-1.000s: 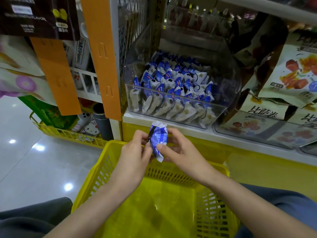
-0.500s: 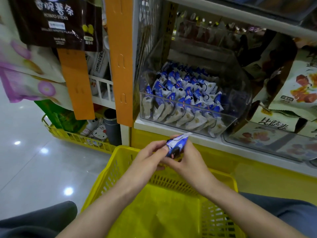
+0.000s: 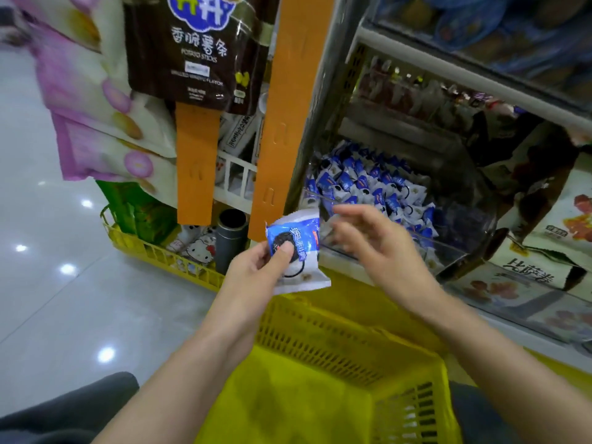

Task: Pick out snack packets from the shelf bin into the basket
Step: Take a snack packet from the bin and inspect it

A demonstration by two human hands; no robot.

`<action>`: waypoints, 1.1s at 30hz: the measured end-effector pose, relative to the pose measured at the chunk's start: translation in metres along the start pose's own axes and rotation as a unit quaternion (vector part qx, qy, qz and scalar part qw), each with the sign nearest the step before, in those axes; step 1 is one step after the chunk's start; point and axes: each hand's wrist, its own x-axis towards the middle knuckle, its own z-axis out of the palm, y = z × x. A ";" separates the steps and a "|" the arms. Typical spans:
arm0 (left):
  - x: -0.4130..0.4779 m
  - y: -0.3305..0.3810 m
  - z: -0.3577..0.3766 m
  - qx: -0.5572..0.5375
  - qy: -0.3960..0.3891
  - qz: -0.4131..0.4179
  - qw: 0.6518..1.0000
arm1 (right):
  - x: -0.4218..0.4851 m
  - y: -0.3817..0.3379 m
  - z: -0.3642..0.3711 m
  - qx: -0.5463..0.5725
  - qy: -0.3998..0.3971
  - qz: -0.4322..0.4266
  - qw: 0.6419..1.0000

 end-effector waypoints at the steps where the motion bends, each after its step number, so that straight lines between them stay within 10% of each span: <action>1: 0.000 0.002 -0.002 -0.010 0.003 -0.006 1.000 | 0.015 0.000 -0.008 -0.021 0.037 0.000 0.999; 11: 0.002 0.009 -0.011 -0.019 0.018 0.010 1.000 | 0.120 0.022 -0.012 -0.293 -0.107 0.167 0.935; 23: 0.010 0.007 -0.005 0.002 0.042 0.013 0.999 | 0.123 0.038 -0.009 -0.242 -0.067 0.188 0.949; 33: 0.012 0.006 -0.005 0.044 0.087 -0.022 0.995 | 0.095 0.010 -0.044 -0.109 0.161 0.121 0.973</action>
